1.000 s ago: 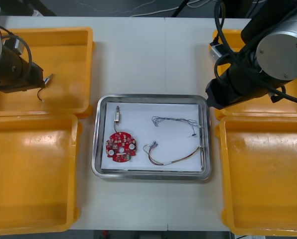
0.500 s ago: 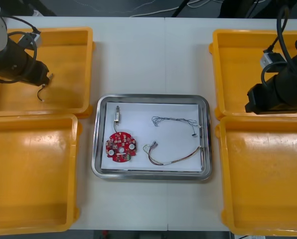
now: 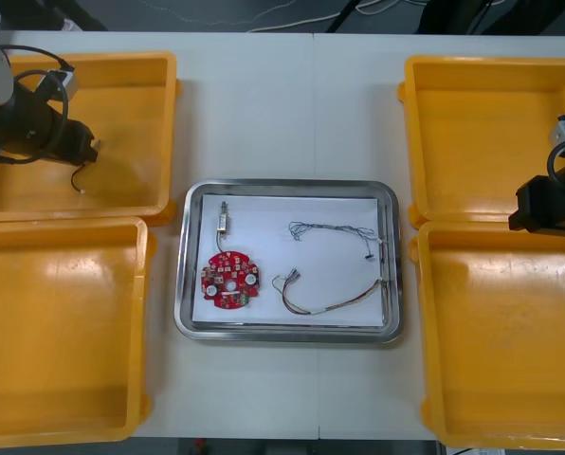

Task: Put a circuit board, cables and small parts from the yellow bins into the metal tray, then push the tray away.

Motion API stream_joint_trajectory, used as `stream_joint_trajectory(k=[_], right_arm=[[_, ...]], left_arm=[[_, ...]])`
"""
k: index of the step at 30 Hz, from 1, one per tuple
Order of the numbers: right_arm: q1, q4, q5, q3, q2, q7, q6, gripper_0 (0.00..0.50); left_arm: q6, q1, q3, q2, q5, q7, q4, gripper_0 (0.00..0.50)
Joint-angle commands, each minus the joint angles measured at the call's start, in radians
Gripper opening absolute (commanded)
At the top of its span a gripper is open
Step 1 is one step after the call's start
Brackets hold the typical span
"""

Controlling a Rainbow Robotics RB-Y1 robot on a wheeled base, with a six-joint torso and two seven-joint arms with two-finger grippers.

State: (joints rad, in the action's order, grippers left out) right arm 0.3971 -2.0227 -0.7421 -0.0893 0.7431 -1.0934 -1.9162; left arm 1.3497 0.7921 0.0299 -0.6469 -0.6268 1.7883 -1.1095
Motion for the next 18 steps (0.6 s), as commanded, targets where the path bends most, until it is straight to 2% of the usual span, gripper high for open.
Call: stream_joint_trajectory(k=[1,18], right_arm=[[-0.032,-0.030,0.018,-0.029,0.035,0.007,-0.001,0.500],[-0.115,-0.030,-0.010,-0.087,0.036,-0.056,0.043,0.500]], left_arm=[[-0.038,0.084,-0.033,-0.005,0.015,0.129,0.042,0.500],[-0.081,0.087,-0.096,-0.003,0.035,0.149,0.068,0.500]])
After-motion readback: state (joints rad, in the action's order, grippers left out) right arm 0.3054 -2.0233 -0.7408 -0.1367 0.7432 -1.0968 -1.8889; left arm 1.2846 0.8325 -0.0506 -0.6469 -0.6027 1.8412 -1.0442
